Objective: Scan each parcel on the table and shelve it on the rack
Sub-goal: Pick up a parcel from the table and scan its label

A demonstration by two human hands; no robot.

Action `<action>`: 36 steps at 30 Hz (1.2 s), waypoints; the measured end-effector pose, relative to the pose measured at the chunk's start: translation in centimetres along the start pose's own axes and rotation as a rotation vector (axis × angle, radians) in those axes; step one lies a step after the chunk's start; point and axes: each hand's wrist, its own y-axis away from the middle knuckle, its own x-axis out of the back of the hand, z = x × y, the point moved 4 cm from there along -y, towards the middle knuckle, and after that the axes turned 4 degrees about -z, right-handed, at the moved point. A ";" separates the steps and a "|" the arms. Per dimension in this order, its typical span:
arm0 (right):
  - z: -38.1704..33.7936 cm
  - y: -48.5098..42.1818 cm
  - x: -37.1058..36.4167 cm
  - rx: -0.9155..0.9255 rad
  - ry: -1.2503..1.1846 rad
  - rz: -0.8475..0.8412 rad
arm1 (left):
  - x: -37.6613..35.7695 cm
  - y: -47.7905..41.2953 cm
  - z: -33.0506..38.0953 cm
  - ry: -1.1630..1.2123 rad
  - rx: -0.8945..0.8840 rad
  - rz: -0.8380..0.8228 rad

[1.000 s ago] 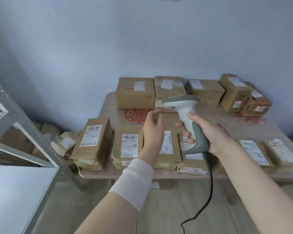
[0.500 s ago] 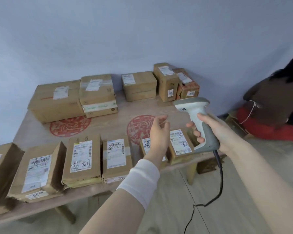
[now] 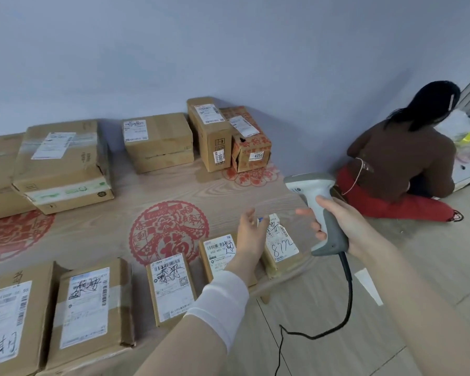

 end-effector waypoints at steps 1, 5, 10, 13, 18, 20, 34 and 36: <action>0.0 -0.9 0.8 -0.012 0.008 0.009 | -0.6 -0.7 -0.8 -0.009 0.021 0.007; 0.9 -5.1 4.1 -0.053 0.067 0.018 | -2.7 -2.9 -4.1 -0.031 0.096 0.073; 4.8 -10.1 8.0 -0.159 0.155 -0.049 | -5.5 -3.5 -7.7 0.087 0.164 0.243; 8.0 -11.6 10.0 -0.191 0.145 -0.061 | -6.1 -3.5 -9.6 0.044 0.263 0.361; 12.5 -11.9 11.2 -0.227 0.215 0.029 | -6.8 -3.6 -12.4 0.021 0.414 0.429; 14.1 -11.9 10.9 -0.227 0.220 0.025 | -6.9 -3.6 -13.2 0.043 0.428 0.447; 16.2 -11.2 9.5 -0.200 0.117 -0.047 | -8.5 -3.2 -13.5 0.269 0.347 0.430; 15.0 -11.0 9.8 -0.196 0.116 -0.052 | -8.7 -2.9 -12.7 0.273 0.317 0.375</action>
